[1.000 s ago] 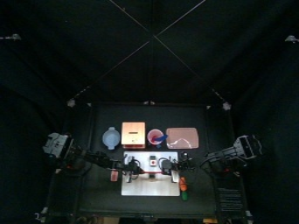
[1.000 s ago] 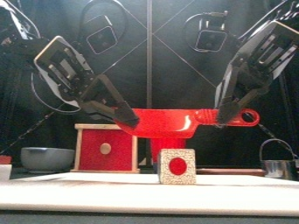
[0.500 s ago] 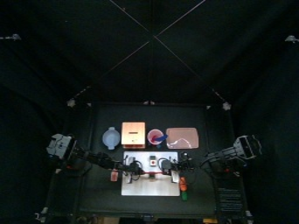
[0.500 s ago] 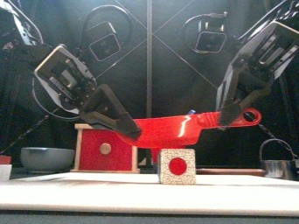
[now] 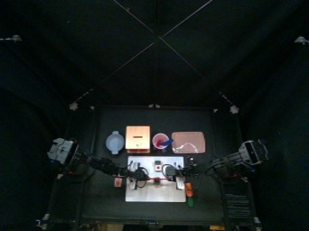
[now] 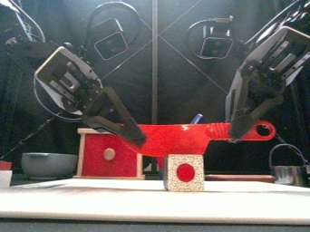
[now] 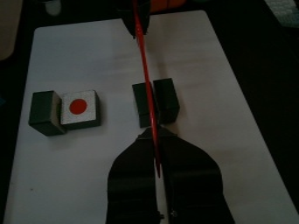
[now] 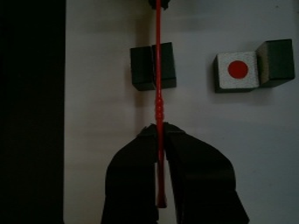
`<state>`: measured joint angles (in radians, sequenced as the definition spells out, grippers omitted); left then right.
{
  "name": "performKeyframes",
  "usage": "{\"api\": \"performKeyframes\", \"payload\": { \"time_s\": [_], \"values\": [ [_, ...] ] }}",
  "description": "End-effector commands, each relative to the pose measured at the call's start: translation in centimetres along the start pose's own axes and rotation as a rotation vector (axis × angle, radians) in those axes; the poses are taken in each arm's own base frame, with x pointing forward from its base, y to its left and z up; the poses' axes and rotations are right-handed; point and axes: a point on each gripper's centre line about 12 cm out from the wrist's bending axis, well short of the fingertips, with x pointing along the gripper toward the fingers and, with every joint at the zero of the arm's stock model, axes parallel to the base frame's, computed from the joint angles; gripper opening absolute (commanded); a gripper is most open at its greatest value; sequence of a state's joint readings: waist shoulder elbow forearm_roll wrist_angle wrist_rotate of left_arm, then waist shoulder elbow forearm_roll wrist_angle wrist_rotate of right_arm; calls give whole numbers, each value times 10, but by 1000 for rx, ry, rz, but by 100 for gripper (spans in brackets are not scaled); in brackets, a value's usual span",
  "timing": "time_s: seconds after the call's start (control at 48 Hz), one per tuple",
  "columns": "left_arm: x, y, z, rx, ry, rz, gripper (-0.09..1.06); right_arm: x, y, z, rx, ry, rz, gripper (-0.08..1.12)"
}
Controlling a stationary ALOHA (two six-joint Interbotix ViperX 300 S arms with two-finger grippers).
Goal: Cut the sushi into 4 pieces with the knife
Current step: Cut the sushi into 4 pieces
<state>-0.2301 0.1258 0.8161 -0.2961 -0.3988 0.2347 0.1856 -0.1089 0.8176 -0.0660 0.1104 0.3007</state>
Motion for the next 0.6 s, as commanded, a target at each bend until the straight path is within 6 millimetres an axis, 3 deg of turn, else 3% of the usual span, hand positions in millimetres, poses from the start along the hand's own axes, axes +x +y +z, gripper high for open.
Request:
{"api": "performKeyframes", "payload": {
  "time_s": [0.021,0.438,0.604],
  "values": [
    [4,-2,8,-1,-18,-1,24,-2,3,13,-1,-36,9,10],
    [9,-11,1,12,2,-18,24,10,3,8,-4,-4,4,10],
    [18,-10,-14,1,48,-9,24,18,2,2,-2,25,-3,10]
  ]
}}
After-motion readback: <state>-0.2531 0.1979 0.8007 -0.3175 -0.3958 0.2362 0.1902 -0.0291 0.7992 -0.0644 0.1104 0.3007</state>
